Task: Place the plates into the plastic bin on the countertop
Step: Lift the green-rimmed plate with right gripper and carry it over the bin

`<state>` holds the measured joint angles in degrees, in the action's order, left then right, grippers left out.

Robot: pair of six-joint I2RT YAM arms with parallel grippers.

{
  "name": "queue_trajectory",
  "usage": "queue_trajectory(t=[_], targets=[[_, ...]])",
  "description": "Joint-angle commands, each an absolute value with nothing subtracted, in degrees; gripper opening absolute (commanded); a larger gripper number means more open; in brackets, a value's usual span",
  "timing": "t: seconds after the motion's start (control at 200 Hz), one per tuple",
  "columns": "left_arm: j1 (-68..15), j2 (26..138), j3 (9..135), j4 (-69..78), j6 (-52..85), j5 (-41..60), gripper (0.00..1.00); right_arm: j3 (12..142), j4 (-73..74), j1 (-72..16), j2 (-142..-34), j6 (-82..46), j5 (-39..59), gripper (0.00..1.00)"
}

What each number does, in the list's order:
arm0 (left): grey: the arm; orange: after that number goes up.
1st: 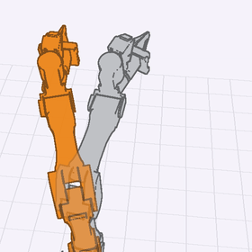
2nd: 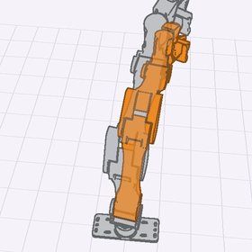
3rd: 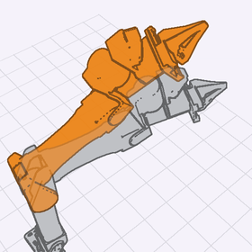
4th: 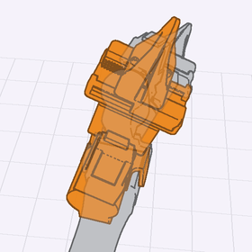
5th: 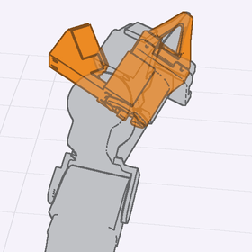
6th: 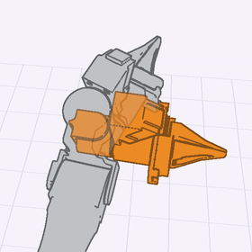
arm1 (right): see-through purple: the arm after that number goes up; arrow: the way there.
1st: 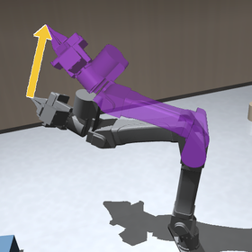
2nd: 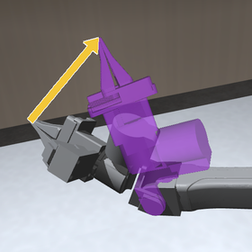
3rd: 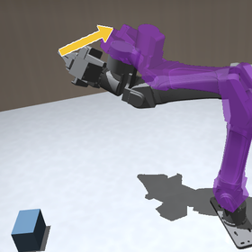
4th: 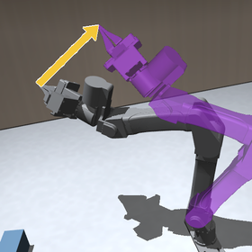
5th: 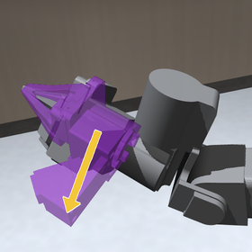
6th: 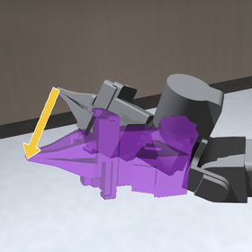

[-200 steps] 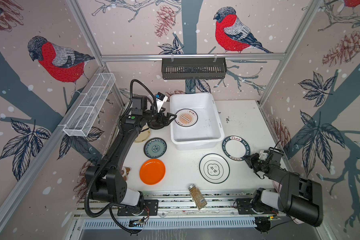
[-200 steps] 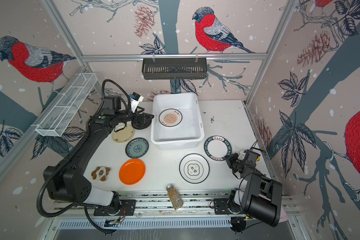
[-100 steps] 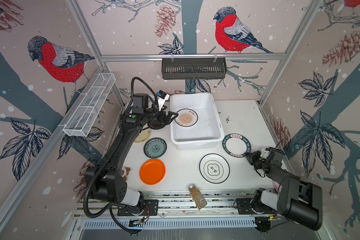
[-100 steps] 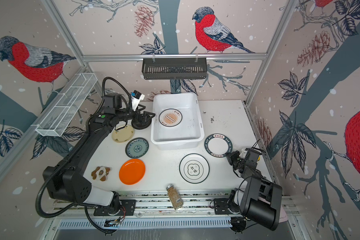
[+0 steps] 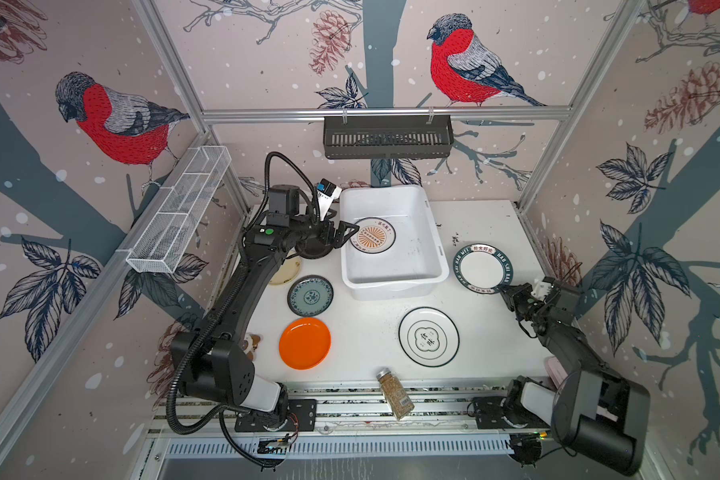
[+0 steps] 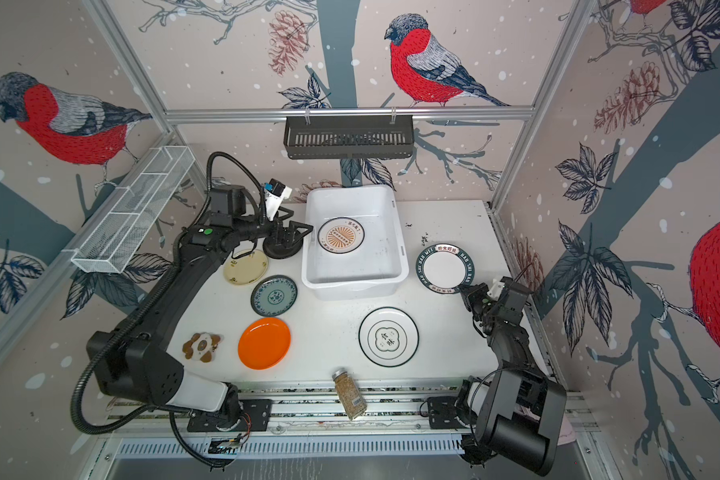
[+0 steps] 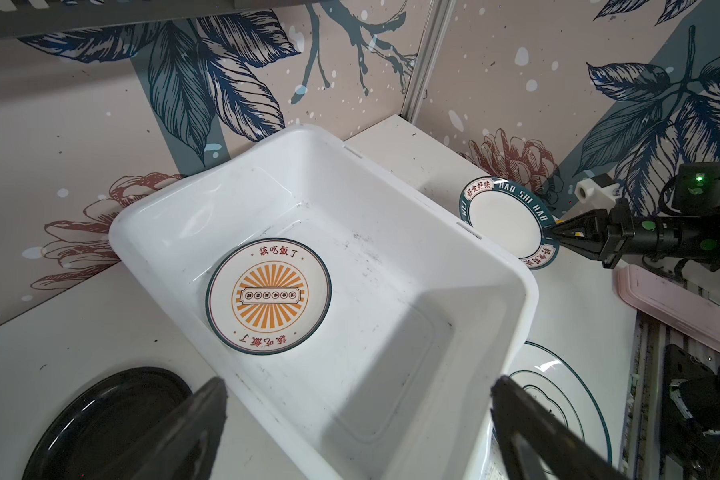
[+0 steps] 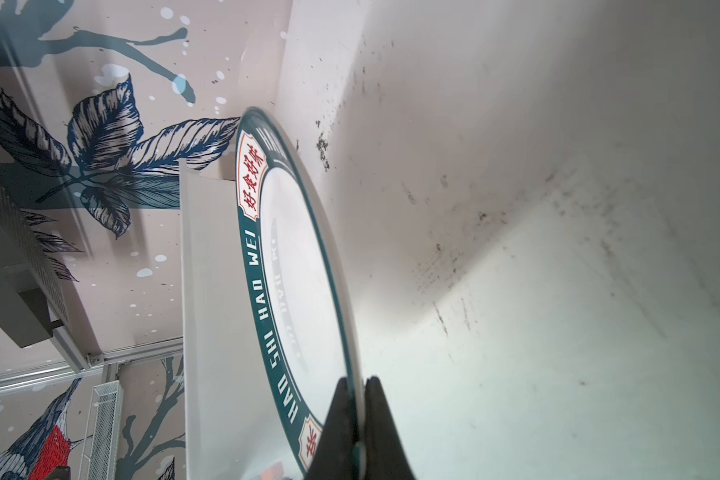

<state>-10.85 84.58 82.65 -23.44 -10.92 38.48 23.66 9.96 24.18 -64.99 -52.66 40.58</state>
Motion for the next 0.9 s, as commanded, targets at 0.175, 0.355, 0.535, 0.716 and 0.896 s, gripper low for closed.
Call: queue_trajectory(t=[0.175, 0.355, 0.535, 0.716, 0.896], targets=[[-10.9, 84.5, 84.0, -23.8, -10.6, 36.5, 0.98, 33.4, 4.1, 24.5, -64.7, -51.1, 40.5, 0.02], [-10.9, 84.8, 84.8, -24.0, -9.8, 36.0, 0.98, 39.1, 2.8, 24.4, -65.5, -50.4, 40.9, 0.02], [-10.9, 85.3, 85.4, -24.2, -9.7, 34.9, 0.98, 45.2, -0.1, 23.6, -67.1, -48.4, 40.0, 0.02], [-10.9, 85.4, 86.2, -24.0, -9.0, 32.1, 0.98, 52.3, -2.5, 19.4, -70.1, -47.4, 38.2, 0.02], [-10.9, 84.7, 86.9, -24.0, -7.4, 28.7, 0.98, 59.2, -3.6, 10.7, -73.4, -47.4, 34.4, 0.02]])
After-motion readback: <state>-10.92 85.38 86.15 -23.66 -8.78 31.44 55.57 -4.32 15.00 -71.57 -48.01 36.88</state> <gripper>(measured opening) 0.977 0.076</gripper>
